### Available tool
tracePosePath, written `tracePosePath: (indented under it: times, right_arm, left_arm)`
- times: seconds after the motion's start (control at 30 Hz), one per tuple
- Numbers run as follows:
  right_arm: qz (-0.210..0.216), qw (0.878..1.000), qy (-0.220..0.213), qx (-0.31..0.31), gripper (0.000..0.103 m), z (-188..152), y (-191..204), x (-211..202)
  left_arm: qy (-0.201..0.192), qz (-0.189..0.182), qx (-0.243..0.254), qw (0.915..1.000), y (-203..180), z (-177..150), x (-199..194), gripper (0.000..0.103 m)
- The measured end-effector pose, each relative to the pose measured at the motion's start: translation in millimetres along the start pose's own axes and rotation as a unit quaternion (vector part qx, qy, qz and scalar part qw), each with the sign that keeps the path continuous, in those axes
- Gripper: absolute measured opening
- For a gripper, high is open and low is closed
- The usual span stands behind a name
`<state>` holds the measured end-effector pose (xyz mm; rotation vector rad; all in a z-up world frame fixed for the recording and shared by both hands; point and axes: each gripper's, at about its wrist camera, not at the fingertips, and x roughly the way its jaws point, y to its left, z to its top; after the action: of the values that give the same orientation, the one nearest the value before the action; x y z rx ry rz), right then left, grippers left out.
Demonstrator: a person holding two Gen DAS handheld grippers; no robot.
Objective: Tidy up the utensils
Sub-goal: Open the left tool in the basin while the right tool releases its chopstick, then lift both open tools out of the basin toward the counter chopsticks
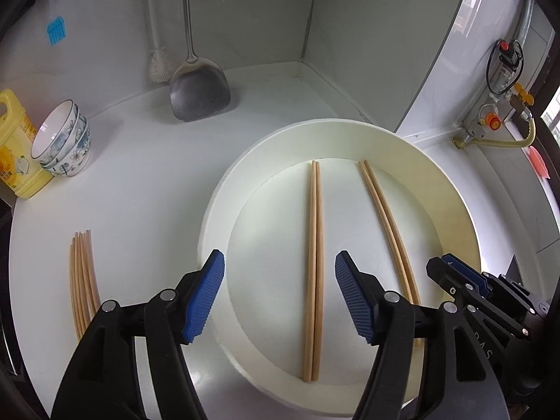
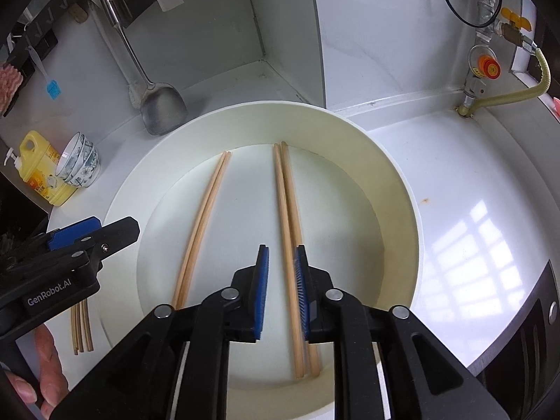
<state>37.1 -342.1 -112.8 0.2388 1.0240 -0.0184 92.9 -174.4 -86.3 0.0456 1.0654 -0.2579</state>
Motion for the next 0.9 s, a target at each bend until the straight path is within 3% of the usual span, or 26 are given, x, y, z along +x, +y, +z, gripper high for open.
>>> tracePosePath:
  times: [0.1, 0.3, 0.37, 0.5, 0.9]
  right_arm:
    - [-0.002, 1.000, -0.005, 0.000, 0.021, -5.9, 11.9, -10.3]
    - [-0.005, 1.000, -0.011, -0.011, 0.031, -21.2, 47.5, -32.0]
    - [-0.002, 1.000, -0.014, -0.015, 0.040, -27.5, 62.9, -39.8]
    - [0.004, 0.999, -0.019, -0.033, 0.045, -40.4, 99.1, -51.3]
    - [0.020, 0.996, -0.027, -0.078, 0.064, -82.2, 196.6, -55.6]
  left_arm:
    - [-0.004, -0.002, 0.005, 1.0000, 12.5, -3.0, -14.3, 0.069]
    - [-0.014, 0.011, 0.006, 0.9998, 44.5, -15.4, -44.7, 0.075]
    - [-0.017, 0.014, 0.002, 0.9997, 60.6, -22.7, -55.3, 0.078]
    - [-0.025, 0.020, -0.012, 0.9994, 96.1, -38.9, -76.7, 0.085]
    - [-0.017, 0.055, -0.063, 0.9964, 213.9, -111.1, -106.7, 0.087]
